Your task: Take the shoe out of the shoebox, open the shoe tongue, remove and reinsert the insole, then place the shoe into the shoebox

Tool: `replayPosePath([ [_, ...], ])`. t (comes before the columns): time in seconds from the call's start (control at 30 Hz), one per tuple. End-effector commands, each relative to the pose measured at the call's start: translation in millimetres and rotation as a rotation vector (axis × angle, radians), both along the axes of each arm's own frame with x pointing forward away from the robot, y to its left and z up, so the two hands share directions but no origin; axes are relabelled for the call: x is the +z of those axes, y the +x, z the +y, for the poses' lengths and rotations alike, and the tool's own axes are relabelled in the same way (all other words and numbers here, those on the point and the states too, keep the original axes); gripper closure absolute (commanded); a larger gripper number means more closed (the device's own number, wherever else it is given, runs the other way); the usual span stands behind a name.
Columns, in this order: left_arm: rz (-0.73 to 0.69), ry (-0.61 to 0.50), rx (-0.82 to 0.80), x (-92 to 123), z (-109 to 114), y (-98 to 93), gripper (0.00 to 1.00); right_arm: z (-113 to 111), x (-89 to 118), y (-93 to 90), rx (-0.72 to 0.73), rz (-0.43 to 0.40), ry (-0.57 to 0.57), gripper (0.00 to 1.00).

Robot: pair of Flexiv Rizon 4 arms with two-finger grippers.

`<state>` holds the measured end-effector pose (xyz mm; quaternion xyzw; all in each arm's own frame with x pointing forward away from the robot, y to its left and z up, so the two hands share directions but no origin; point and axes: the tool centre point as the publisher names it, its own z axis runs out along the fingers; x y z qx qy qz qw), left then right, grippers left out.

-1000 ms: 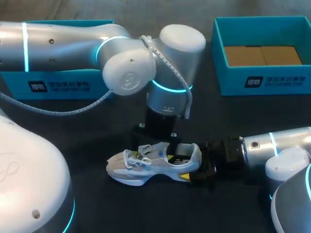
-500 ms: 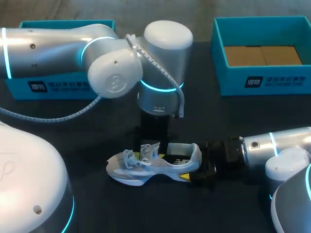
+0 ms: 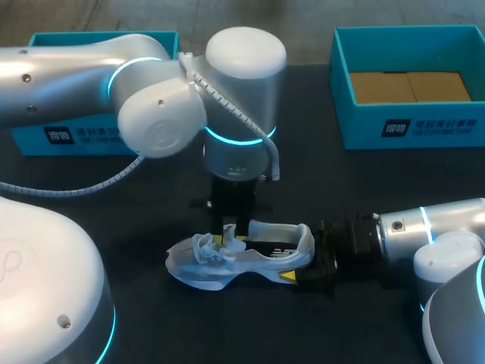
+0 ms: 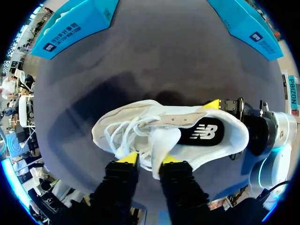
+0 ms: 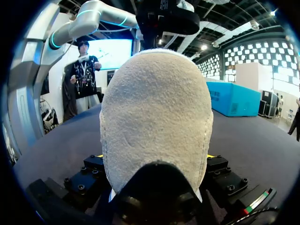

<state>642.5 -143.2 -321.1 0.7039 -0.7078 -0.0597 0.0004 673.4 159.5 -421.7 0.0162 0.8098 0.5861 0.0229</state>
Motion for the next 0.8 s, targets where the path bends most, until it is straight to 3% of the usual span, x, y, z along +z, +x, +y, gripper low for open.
replayPosePath([
  [0.03,-0.03,-0.063,0.014,9.4,16.7,-4.4,1.0,2.2,0.2,-0.6,-0.001,0.001,-0.005,1.0],
  [0.4,-0.019,-0.209,0.053,20.9,40.5,-4.9,1.0,2.2,0.2,-0.6,-0.001,0.001,-0.005,1.0],
  [0.8,0.063,-0.52,0.039,22.8,88.9,-1.6,1.0,2.2,0.2,-0.6,-0.001,0.001,-0.005,1.0],
])
